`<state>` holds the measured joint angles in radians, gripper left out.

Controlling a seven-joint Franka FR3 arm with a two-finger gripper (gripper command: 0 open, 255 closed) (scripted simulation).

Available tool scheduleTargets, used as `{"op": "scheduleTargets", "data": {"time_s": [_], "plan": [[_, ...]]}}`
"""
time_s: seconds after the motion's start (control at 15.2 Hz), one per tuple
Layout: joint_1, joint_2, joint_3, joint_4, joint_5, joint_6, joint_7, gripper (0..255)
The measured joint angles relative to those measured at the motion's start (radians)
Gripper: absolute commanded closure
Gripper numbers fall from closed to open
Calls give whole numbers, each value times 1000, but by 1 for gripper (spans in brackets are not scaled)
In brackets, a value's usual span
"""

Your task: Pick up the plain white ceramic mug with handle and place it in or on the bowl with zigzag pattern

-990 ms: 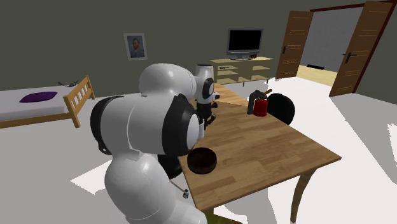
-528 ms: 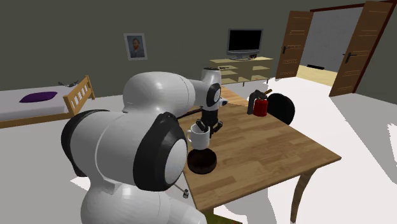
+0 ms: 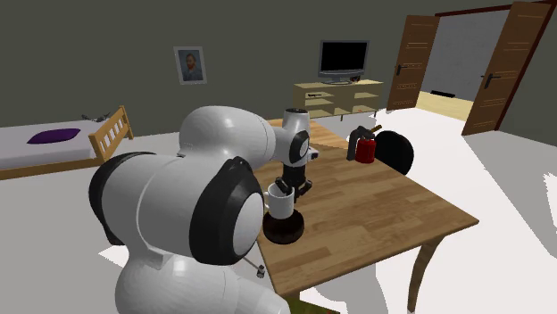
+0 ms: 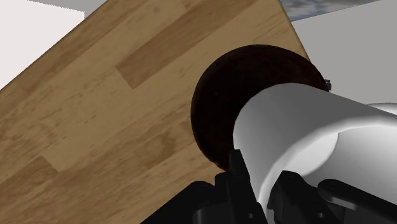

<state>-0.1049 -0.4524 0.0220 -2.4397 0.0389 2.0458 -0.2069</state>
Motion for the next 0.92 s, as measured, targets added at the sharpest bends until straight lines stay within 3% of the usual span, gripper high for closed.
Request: {"op": "scheduleTargets", "data": {"time_s": [0.53, 0.92], "plan": [[1, 34, 1, -76, 2, 110, -3, 255], [1, 40, 2, -82, 3, 123, -2, 255]]}}
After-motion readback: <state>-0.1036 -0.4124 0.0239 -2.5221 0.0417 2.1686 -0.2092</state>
